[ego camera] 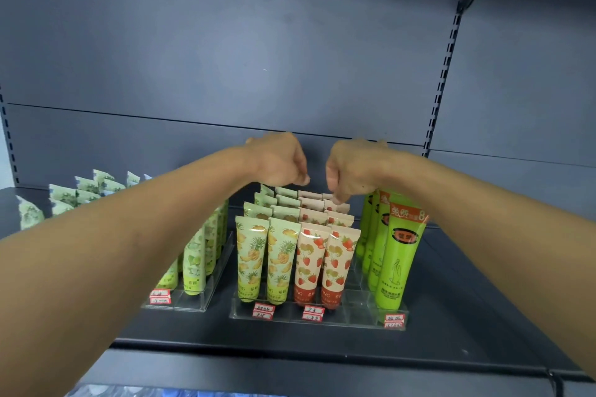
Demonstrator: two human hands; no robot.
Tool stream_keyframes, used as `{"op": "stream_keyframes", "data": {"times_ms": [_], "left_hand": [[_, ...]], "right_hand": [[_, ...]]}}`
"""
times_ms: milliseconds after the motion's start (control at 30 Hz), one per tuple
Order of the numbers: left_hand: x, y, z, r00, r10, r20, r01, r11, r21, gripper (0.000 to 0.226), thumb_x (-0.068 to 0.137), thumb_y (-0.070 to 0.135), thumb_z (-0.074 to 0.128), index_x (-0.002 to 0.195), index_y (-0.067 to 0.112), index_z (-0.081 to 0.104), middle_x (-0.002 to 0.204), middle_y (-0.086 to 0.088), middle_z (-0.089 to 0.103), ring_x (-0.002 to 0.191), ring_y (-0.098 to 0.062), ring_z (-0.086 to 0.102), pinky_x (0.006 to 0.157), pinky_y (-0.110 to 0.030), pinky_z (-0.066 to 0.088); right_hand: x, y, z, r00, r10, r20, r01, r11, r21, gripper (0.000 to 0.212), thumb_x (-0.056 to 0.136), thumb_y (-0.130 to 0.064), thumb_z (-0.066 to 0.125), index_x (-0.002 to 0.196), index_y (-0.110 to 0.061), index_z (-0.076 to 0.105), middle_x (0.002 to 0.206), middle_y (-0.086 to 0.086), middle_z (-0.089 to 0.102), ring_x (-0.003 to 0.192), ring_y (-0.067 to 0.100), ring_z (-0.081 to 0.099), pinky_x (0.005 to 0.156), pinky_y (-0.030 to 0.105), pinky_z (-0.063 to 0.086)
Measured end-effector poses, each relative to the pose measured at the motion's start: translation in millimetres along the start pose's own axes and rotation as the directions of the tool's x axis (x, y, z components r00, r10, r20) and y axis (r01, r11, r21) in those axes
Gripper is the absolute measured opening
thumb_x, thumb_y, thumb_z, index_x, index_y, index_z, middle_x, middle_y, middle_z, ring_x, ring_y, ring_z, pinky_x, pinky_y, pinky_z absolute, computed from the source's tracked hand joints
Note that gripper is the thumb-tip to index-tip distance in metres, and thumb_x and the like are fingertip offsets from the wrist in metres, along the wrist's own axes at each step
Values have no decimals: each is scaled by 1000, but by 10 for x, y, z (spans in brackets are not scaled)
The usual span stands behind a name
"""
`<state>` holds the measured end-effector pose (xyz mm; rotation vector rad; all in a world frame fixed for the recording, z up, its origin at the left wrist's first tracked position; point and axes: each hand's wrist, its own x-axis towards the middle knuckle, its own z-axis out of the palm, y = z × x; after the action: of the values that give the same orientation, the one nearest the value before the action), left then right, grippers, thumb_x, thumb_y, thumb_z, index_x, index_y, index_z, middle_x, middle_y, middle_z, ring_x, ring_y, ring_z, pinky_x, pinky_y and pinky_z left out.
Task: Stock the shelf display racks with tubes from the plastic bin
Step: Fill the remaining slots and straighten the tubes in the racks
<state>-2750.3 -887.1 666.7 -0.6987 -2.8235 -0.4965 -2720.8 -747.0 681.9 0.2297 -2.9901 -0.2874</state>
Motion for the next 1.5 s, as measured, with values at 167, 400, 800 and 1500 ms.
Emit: {"op": "stream_keyframes", "data": {"times_ms": [167,400,800,1500], "left_hand": [[-113,-259,-166,998,-49,37,48,998,42,21,80,12,64,76,32,67,83,16,63,97,-14,59,89,-29,46],[-198,-416,-58,995,-63,82,51,989,139,12,76,23,74,82,31,68,98,9,70,102,-13,59,99,-38,42],[-192,-417,-12,998,-55,41,47,985,168,17,76,21,75,69,28,61,85,10,65,95,-13,56,95,-36,38],[-196,-451,-26,997,-60,38,54,989,137,21,74,23,77,63,29,61,91,7,71,99,-13,60,100,-41,41]], "right_hand": [[61,-176,-60,992,-89,-94,104,980,171,5,84,-23,68,88,-20,70,101,-4,68,105,20,56,95,41,43],[224,-407,80,991,-126,-51,133,974,182,12,78,-21,72,89,-18,73,100,-5,70,105,18,56,88,38,36],[313,-414,231,996,-86,-37,93,969,230,18,83,-6,64,100,-1,69,114,16,66,106,26,57,83,37,29],[224,-402,126,991,-135,-12,133,958,253,16,78,-20,75,92,-11,74,101,0,70,102,21,59,99,48,42]]}}
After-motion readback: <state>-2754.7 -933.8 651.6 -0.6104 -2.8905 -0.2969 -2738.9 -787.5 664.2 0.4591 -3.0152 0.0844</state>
